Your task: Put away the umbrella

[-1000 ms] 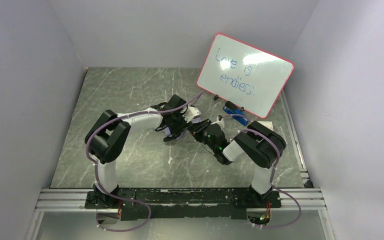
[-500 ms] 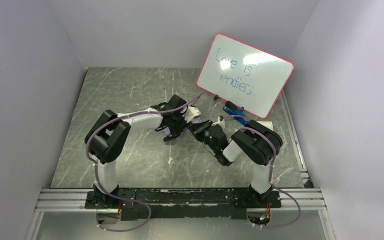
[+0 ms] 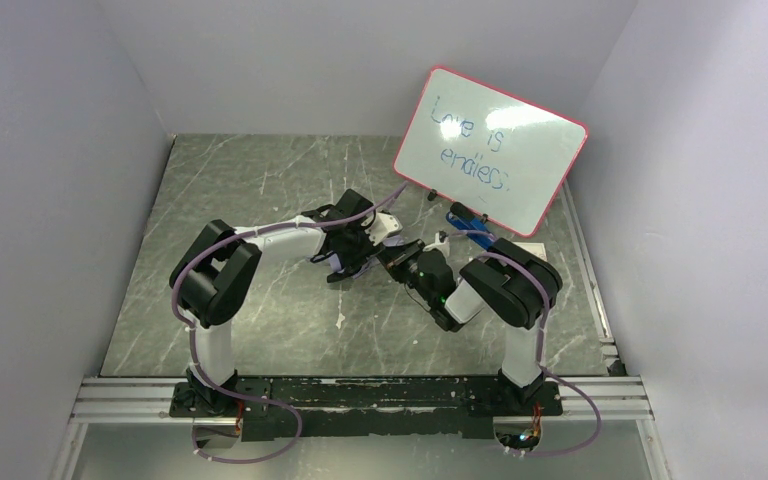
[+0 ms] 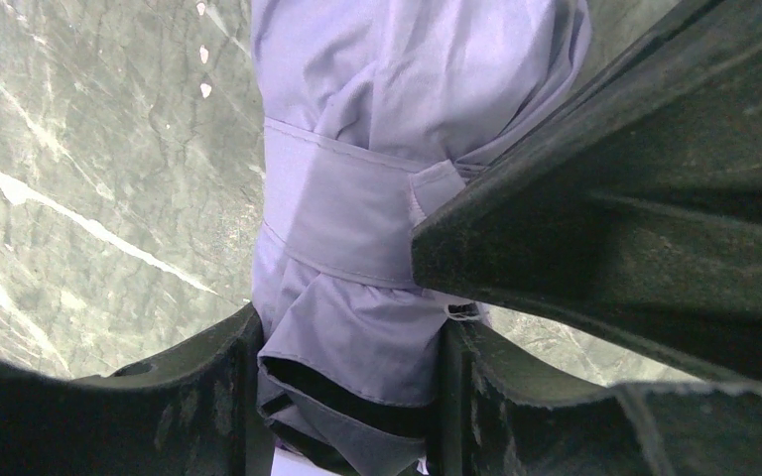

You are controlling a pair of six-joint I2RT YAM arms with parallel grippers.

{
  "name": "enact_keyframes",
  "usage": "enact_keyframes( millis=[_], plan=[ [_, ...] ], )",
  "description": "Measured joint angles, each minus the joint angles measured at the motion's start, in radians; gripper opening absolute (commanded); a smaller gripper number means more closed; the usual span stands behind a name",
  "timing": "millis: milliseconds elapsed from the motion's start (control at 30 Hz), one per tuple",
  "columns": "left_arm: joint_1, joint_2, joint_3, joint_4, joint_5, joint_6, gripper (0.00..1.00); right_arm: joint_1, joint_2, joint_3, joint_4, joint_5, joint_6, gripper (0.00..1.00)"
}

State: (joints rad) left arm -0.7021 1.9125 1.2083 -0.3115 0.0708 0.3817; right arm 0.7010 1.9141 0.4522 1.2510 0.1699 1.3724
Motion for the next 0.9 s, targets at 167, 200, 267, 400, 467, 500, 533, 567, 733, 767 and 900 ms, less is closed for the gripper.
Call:
enact_keyframes(
  millis=[167, 200, 267, 400, 467, 500, 533, 567, 733, 767, 900],
  plan=[
    [0.0, 0.0, 0.0, 0.0, 0.0, 0.0, 0.05, -0.002, 0.012, 0.013, -0.001, -0.006, 0.0, 0.07],
    [0.0, 0.0, 0.0, 0.0, -0.002, 0.0, 0.05, -0.003, 0.014, 0.018, -0.002, -0.006, 0.0, 0.07],
    [0.0, 0.0, 0.0, 0.001, -0.008, 0.0, 0.05, -0.004, 0.015, 0.025, -0.008, -0.007, -0.001, 0.07],
    [0.0, 0.0, 0.0, 0.001, -0.016, 0.0, 0.05, -0.005, 0.016, 0.035, -0.023, -0.005, -0.004, 0.08],
    [0.0, 0.0, 0.0, 0.001, -0.02, 0.0, 0.05, -0.005, 0.016, 0.041, -0.031, -0.003, -0.004, 0.08],
    [0.0, 0.0, 0.0, 0.001, -0.023, 0.0, 0.05, -0.005, 0.016, 0.044, -0.035, -0.002, -0.004, 0.08],
    [0.0, 0.0, 0.0, 0.002, -0.023, 0.0, 0.05, -0.005, 0.016, 0.047, -0.038, -0.002, -0.004, 0.09],
    [0.0, 0.0, 0.0, 0.002, -0.024, 0.0, 0.05, -0.005, 0.016, 0.049, -0.04, -0.001, -0.004, 0.09],
    [0.0, 0.0, 0.0, 0.0, -0.019, 0.008, 0.05, -0.005, 0.016, 0.056, -0.04, 0.006, -0.003, 0.09],
    [0.0, 0.0, 0.0, 0.0, -0.014, 0.013, 0.05, -0.005, 0.014, 0.053, -0.039, 0.009, -0.003, 0.09],
    [0.003, 0.004, 0.012, -0.02, 0.016, 0.05, 0.05, -0.006, -0.023, 0.027, -0.055, 0.031, -0.015, 0.1]
  ],
)
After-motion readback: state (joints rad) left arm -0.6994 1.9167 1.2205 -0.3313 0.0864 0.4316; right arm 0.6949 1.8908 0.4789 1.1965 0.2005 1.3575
